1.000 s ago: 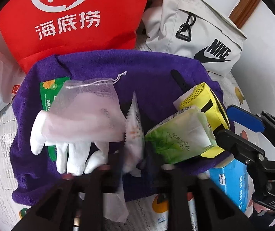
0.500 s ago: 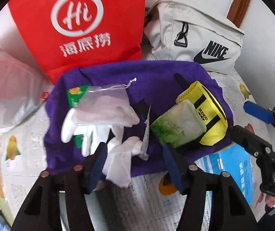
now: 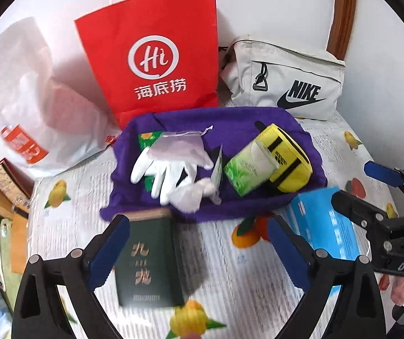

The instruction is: Organize soft objects

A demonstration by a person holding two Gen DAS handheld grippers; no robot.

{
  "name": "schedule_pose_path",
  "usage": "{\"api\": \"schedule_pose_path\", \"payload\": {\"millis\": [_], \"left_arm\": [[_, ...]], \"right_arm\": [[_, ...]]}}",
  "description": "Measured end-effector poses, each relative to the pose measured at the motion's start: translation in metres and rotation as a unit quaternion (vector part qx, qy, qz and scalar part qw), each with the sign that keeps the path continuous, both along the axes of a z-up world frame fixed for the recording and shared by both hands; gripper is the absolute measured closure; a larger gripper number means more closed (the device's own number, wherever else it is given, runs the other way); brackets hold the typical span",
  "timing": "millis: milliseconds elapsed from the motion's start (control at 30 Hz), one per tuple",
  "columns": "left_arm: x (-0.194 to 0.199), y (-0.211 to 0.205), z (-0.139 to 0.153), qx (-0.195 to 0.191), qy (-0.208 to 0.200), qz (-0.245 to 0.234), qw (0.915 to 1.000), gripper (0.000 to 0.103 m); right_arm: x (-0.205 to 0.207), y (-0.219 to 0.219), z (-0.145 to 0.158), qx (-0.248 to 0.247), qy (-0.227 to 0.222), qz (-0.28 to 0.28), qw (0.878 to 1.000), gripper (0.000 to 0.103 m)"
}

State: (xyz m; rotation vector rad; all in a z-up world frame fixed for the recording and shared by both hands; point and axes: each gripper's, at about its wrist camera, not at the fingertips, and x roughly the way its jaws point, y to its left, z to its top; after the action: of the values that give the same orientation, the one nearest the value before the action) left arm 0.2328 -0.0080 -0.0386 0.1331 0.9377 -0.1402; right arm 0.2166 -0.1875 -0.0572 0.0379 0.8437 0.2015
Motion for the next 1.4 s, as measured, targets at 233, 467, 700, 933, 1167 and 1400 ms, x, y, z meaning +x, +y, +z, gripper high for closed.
{"api": "schedule_pose_path", "payload": {"millis": [233,467,700,933,1167,1400], "left_arm": [[-0.051,0.004,0.016,-0.01,-0.026,0.021,0.9994,0.004],[-0.105,0.005,0.028,-0.002,-0.057,0.039,0.9976,0.004],[-0.153,0.007,0.041,-0.004,-0.091,0.045,0.9949,0.001],[-0.19,0.01,0.041,-0.02,-0.112,0.054,0.992,0.001],[-0.218,0.009,0.041,-0.029,-0.117,0.059,0.9909,0.001],[-0.239,0.007,0.043,-0.018,-0.129,0.063,0.9894,0.001]], "right_arm": [[-0.043,0.006,0.012,-0.01,-0.007,-0.009,1.0,0.01],[-0.095,0.005,0.028,-0.019,-0.033,-0.014,0.999,0.008],[-0.147,-0.003,0.036,-0.012,-0.058,-0.033,0.998,0.004],[-0.186,-0.01,0.039,-0.025,-0.082,-0.044,0.995,0.002],[-0.216,-0.019,0.041,-0.027,-0.102,-0.052,0.993,0.002],[-0.233,-0.02,0.04,-0.025,-0.111,-0.052,0.992,0.002]]}}
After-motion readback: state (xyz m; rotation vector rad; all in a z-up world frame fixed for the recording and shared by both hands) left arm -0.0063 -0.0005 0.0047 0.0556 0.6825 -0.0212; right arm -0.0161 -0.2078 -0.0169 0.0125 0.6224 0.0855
